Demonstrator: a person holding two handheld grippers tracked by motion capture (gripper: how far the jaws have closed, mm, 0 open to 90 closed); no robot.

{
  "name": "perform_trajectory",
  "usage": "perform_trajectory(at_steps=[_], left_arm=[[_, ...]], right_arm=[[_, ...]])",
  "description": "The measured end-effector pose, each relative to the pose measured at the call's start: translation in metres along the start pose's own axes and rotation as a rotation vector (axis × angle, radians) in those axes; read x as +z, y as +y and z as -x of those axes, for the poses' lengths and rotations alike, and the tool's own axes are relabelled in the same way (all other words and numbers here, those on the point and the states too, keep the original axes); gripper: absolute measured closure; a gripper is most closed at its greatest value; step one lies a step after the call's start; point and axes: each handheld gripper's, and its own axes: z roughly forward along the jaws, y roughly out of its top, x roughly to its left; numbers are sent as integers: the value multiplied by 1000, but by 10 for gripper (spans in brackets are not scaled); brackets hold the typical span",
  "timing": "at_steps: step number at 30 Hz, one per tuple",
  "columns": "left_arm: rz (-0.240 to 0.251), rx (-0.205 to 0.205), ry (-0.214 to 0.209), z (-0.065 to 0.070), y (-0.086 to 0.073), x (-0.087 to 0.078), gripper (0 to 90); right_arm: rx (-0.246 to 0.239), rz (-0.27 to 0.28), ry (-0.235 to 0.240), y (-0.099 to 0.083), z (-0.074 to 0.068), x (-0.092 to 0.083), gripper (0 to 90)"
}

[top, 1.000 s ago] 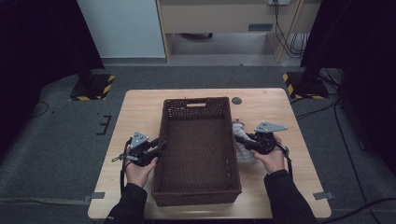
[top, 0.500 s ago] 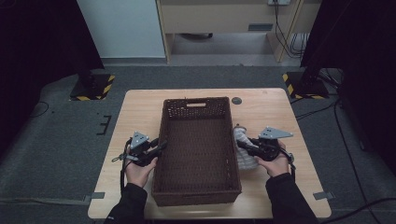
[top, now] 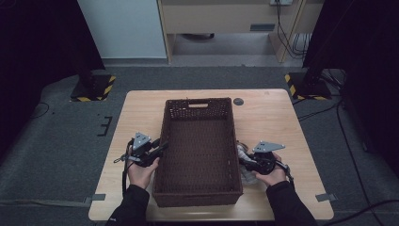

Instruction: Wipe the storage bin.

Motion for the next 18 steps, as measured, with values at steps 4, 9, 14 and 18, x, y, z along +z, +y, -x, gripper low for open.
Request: perform_trajectory(at_steps=[4,9,14,18], left_arm=[[-2,4,2,-2,3,4,647],[-4,11,7,-4,7,11,647],[-2,11,13,-8,10,16,622],[-1,-7,15,-10,9,15,577]], right_arm=[[6,57,-1,9,1,-16,716],[4,168,27,16,-9,-44,716],[5,129,41,4,-17,-41,716],[11,56,37,-9,-19,-23,715]])
